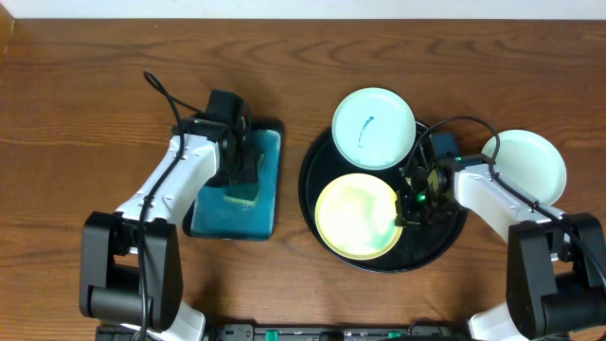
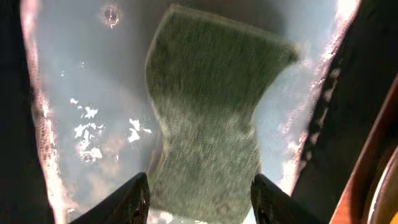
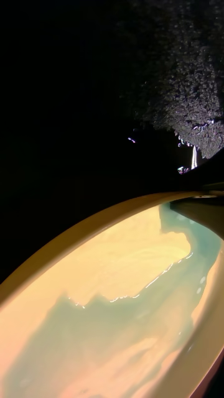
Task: Clean dirty plates on tray and stack at the side
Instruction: 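Lift the yellow plate with the right gripper and tilt it up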
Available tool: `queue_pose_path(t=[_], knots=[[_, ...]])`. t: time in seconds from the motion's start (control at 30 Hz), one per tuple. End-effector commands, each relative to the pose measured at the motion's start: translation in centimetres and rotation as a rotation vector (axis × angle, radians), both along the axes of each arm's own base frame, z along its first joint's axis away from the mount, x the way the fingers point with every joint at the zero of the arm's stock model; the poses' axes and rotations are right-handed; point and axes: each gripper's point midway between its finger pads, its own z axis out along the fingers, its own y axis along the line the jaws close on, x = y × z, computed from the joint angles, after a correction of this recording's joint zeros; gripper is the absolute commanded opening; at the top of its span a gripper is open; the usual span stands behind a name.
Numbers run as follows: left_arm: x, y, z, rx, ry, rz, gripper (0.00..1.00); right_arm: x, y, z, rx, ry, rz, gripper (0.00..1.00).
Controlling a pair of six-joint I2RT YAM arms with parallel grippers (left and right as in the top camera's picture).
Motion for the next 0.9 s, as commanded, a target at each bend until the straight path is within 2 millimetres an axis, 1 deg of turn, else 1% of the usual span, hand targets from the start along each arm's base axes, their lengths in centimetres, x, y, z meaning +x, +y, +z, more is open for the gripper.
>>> queue_pose_path(t=[0.0,0.1,0.2,0.27,0.4,0.47,0.57,0.63,0.87], knots=[[-0.6,0.2,0.2,0.005,0.018,0.013,0.54,-0.4,0.4,-0.8,0.011,0.008,0.03,0.01],[-1.3,0.3,-0.1,0.01,0.042,0.014,0.54,-0.4,1.9,-0.1,0.113,-0.012,0.089,0.01],[-1.6,0.3,-0.1,0.013,0.054,0.014,0.54,-0.4,2.1,0.1,0.128,-0.018,0.101,0.01],[-1.7,0.4,-0.1,0.014,0.061,0.014,0.54,-0.2,2.8,1.1,0.177,-0.06,0.144,0.01],[-1.7,0.4,-0.1,0.014,0.06,0.014,0.54,0.8,2.7,2.8,0.173,-0.135,0.151,0.01],[-1.7,0.4,-0.1,0.014,0.06,0.014,0.54,1.5,2.0,3.5,0.123,-0.183,0.148,0.01],[-1.7,0.4,-0.1,0.014,0.06,0.014,0.54,2.4,-0.3,4.2,-0.02,-0.24,0.091,0.01],[-1.7,0.4,-0.1,0.014,0.06,0.014,0.54,2.9,-1.5,5.0,-0.091,-0.288,0.069,0.01],[-1.7,0.4,-0.1,0.014,0.061,0.014,0.55,3.9,-3.2,8.2,-0.177,-0.427,0.043,0.01]])
